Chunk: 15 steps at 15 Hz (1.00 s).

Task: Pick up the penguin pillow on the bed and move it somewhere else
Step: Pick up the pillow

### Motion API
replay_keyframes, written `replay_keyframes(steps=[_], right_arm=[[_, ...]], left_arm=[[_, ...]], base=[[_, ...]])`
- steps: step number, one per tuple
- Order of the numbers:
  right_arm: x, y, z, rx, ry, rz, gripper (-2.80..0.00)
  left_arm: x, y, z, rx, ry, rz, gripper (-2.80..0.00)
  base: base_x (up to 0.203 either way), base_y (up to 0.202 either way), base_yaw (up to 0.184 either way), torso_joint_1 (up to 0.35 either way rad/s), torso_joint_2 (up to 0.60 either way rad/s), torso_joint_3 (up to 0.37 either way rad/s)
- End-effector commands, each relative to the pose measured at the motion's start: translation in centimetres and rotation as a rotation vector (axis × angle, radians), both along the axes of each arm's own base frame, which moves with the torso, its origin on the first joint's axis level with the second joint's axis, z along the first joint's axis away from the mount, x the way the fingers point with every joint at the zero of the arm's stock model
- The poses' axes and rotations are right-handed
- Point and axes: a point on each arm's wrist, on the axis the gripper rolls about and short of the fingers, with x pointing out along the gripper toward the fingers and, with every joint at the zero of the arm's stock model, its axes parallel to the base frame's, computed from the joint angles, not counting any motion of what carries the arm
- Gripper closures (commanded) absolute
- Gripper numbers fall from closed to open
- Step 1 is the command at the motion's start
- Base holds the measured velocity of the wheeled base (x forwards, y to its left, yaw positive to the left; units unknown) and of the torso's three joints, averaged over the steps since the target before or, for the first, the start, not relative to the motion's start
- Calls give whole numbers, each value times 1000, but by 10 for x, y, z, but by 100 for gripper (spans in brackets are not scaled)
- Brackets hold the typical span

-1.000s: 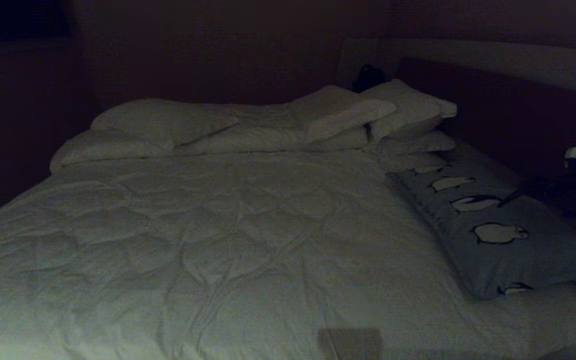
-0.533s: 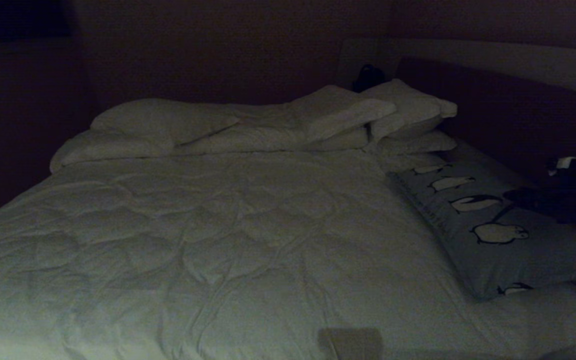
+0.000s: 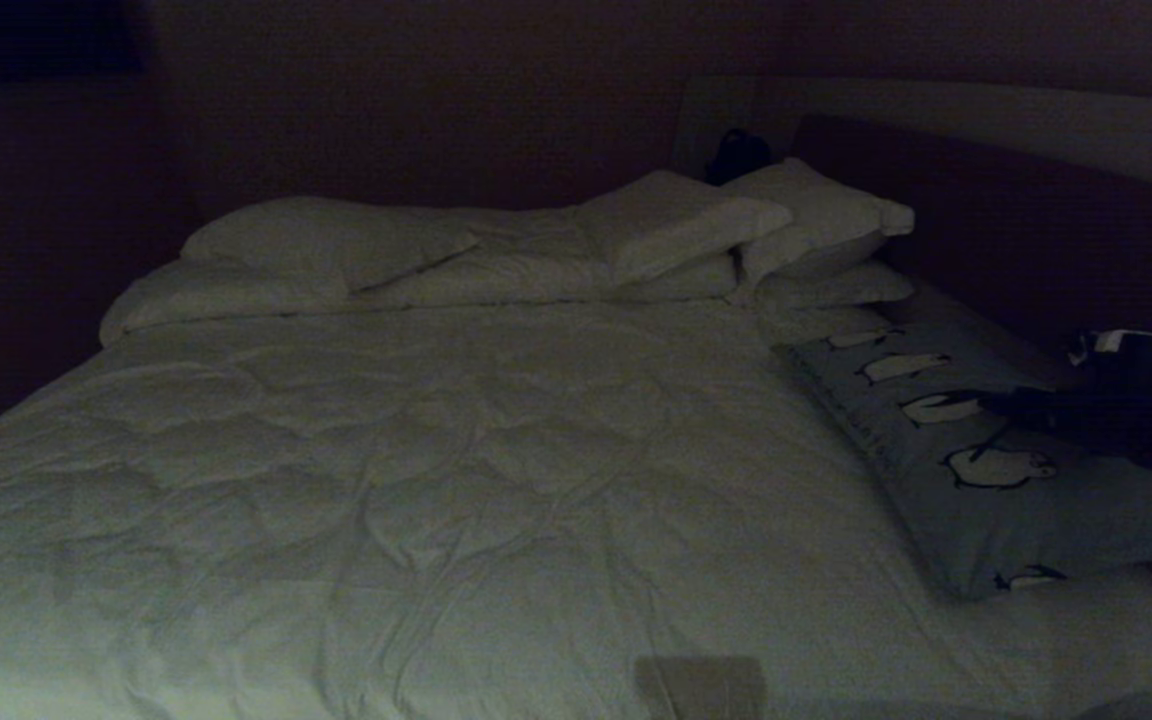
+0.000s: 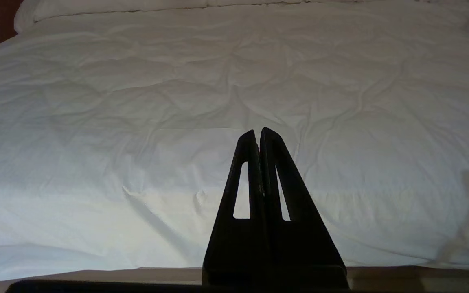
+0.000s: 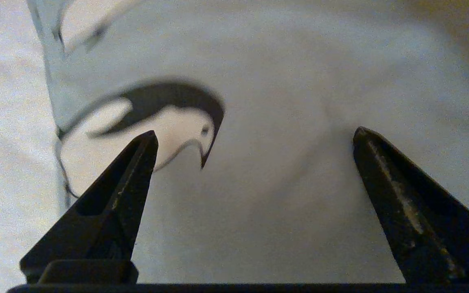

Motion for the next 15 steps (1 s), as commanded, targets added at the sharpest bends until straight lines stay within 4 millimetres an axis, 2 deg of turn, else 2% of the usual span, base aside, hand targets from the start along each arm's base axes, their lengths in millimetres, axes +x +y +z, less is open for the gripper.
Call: replay_keyframes(steps=[1, 9, 15], right_arm=[[6, 1, -22, 17, 36, 8, -280], [19, 6, -79, 17, 134, 32, -280], [22, 11, -100, 11, 176, 50, -280]], left_arm=[[0, 0, 0, 0, 0, 1, 0], [0, 0, 0, 0, 0, 1, 0], [0, 0, 0, 0, 0, 1, 0]], base=[[0, 0, 0, 0, 0, 0], [0, 0, 0, 0, 0, 0], [0, 0, 0, 0, 0, 0]])
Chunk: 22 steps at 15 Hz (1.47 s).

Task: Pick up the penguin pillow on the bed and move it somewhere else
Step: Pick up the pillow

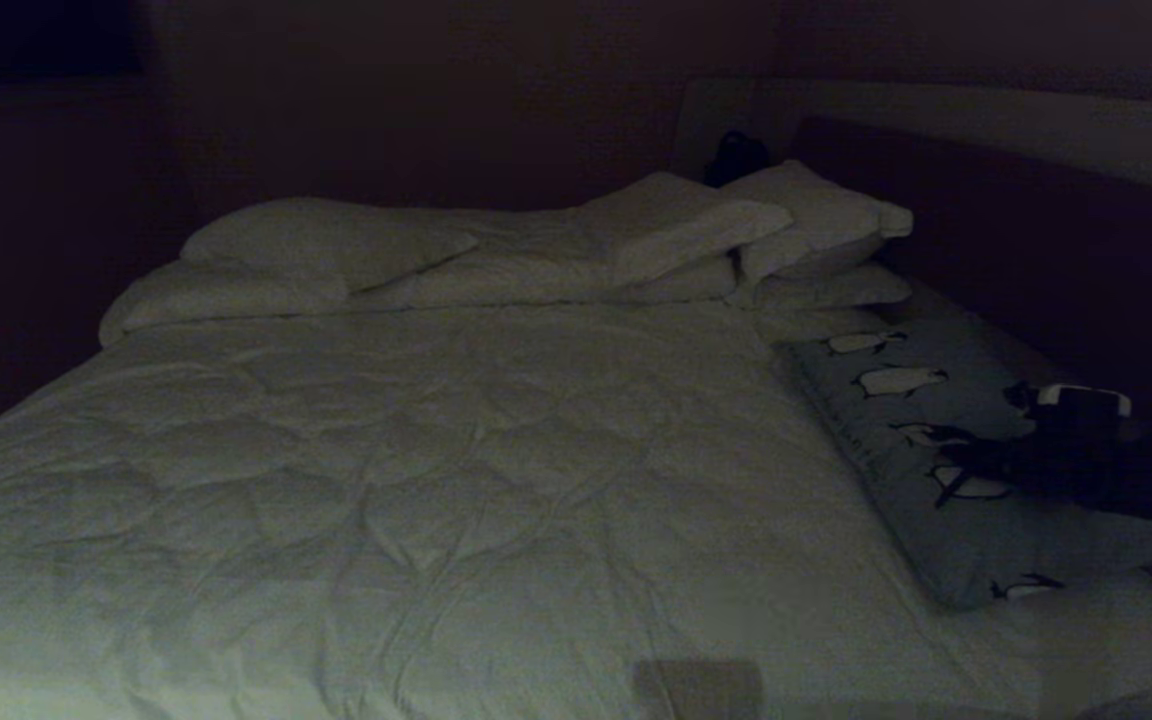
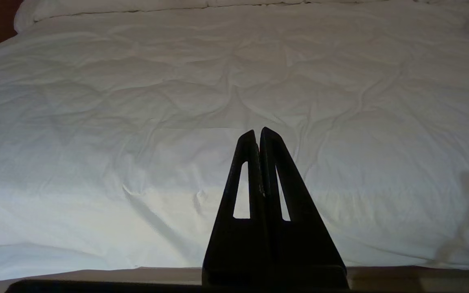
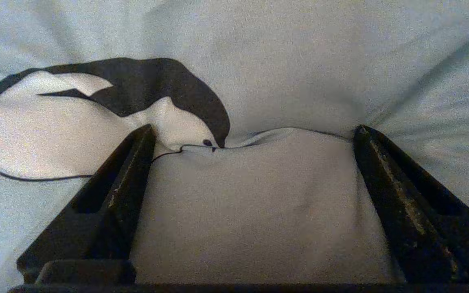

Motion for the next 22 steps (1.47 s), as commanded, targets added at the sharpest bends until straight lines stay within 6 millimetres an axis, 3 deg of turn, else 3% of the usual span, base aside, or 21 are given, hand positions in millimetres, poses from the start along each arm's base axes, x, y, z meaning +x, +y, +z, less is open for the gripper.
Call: replay_keyframes(steps=[1, 15, 16, 22], right_arm=[[4, 1, -12, 5, 15, -2, -280], [4, 3, -18, -3, 29, -11, -280], [5, 3, -18, -3, 27, -11, 0], [6, 2, -9, -5, 4, -13, 0]], left_arm=[[0, 0, 0, 0, 0, 1, 0], [0, 0, 0, 0, 0, 1, 0], [0, 0, 0, 0, 0, 1, 0], [0, 0, 0, 0, 0, 1, 0]], base=[[0, 0, 0, 0, 0, 0], [0, 0, 0, 0, 0, 0], [0, 0, 0, 0, 0, 0], [0, 0, 0, 0, 0, 0]])
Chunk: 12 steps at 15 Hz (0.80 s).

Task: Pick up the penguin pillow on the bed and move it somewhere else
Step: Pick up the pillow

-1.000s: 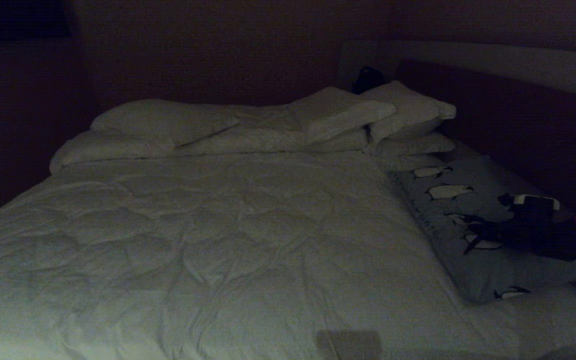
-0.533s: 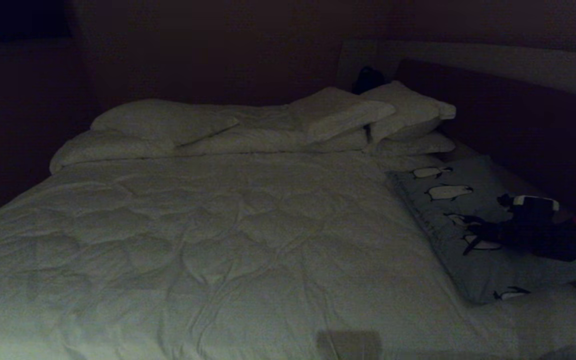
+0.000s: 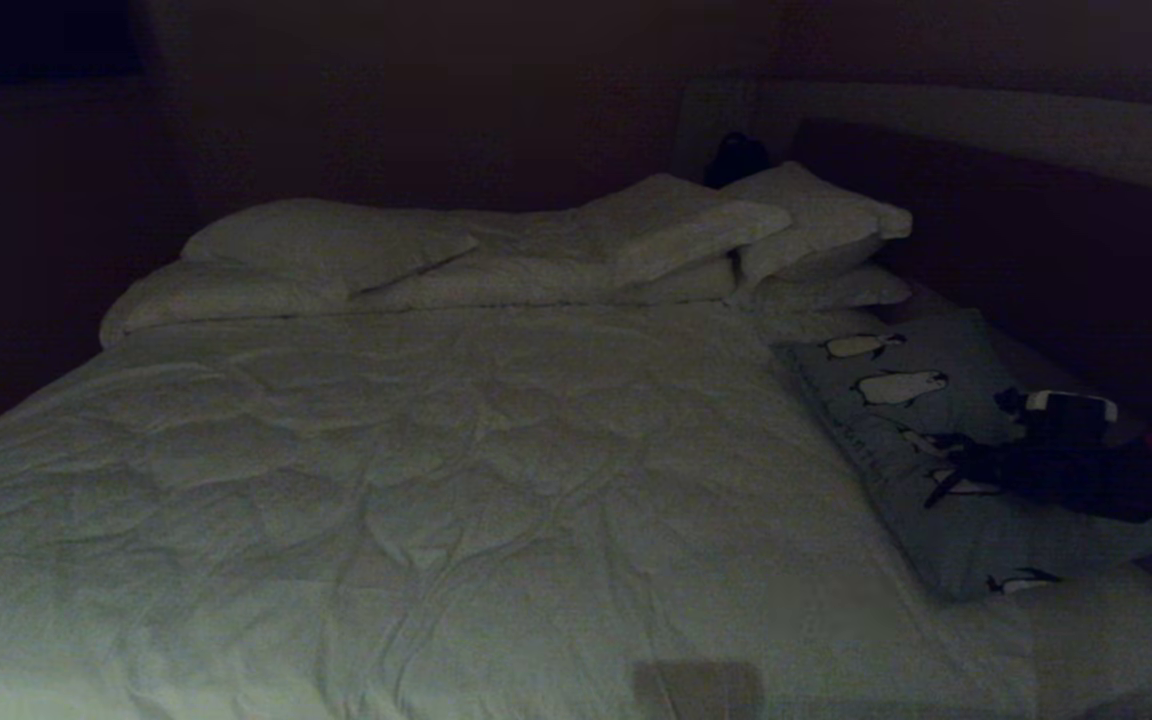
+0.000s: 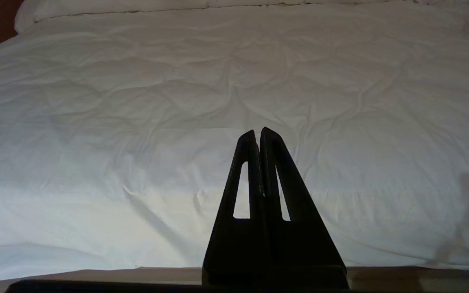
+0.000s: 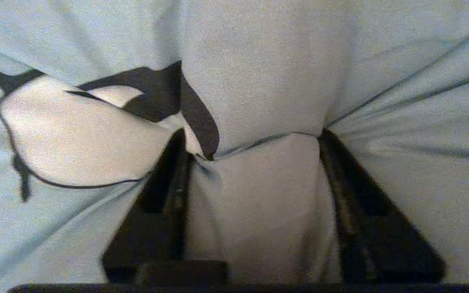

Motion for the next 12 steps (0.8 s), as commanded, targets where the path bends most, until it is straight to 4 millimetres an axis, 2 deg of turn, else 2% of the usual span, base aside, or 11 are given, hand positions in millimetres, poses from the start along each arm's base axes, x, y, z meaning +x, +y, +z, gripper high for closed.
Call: replay_keyframes(steps=[1, 3, 6, 7, 12], right_arm=[[0, 0, 7, -5, -17, 0, 0], [0, 0, 18, -6, -37, -2, 0], [-2, 0, 51, 20, -110, -31, 0], [-2, 0, 55, 28, -121, -35, 0], [-9, 3, 104, 77, -231, -65, 0]], left_arm=[[0, 0, 0, 0, 0, 0, 0], [0, 0, 0, 0, 0, 0, 0], [0, 0, 0, 0, 0, 0, 0], [0, 0, 0, 0, 0, 0, 0], [0, 0, 0, 0, 0, 0, 0]], base=[[0, 0, 0, 0, 0, 0], [0, 0, 0, 0, 0, 0], [0, 0, 0, 0, 0, 0], [0, 0, 0, 0, 0, 0], [0, 0, 0, 0, 0, 0]])
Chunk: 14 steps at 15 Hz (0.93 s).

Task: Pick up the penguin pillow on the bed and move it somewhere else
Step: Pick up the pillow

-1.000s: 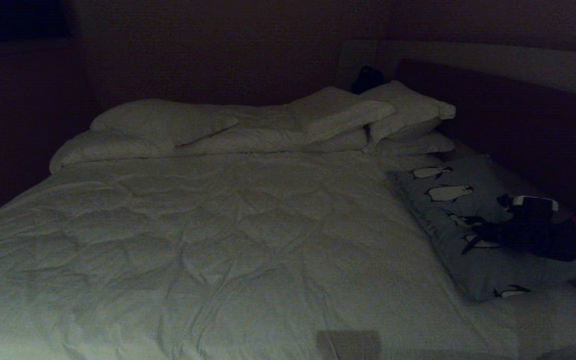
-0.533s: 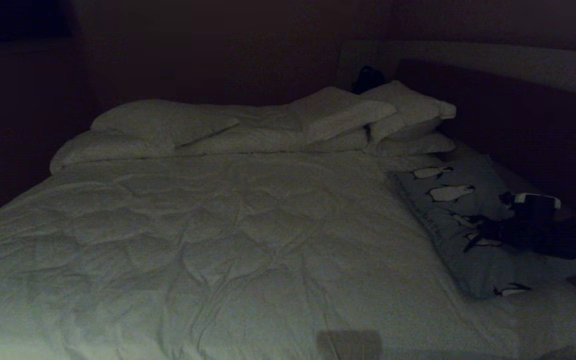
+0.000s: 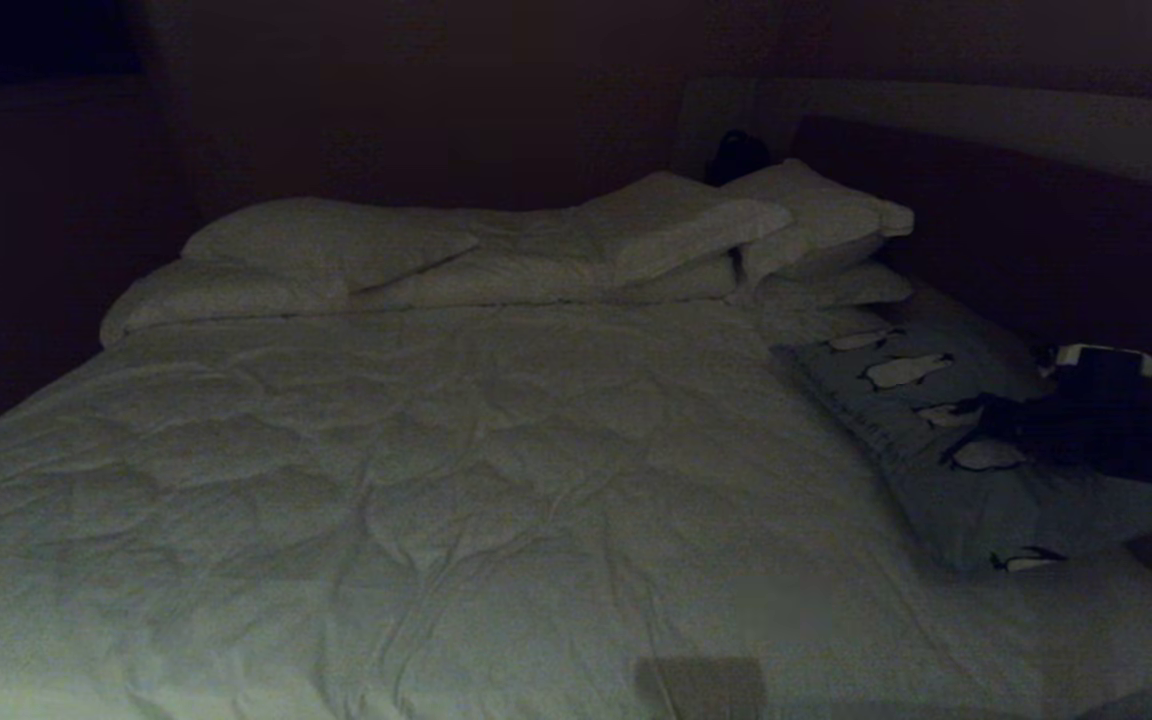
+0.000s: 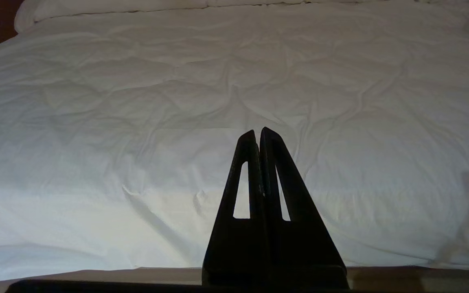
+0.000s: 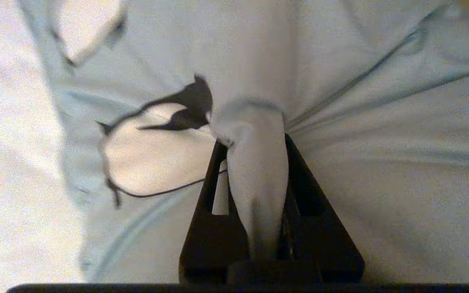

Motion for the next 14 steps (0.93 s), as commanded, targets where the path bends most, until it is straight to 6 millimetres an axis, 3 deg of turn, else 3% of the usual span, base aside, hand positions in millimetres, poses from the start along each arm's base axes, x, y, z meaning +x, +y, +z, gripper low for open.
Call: replay_keyframes(steps=[1, 4, 7, 14], right_arm=[[-5, 2, 30, 29, -75, -19, 0], [-10, 4, 53, 51, -127, -29, 0], [-21, 11, 88, 69, -200, -35, 0], [-59, 53, 156, 83, -313, 21, 0]], left_arm=[[0, 0, 0, 0, 0, 1, 0], [0, 0, 0, 0, 0, 1, 0], [0, 0, 0, 0, 0, 1, 0], [0, 0, 0, 0, 0, 1, 0]], base=[[0, 0, 0, 0, 0, 0], [0, 0, 0, 0, 0, 0], [0, 0, 0, 0, 0, 0], [0, 0, 0, 0, 0, 0]])
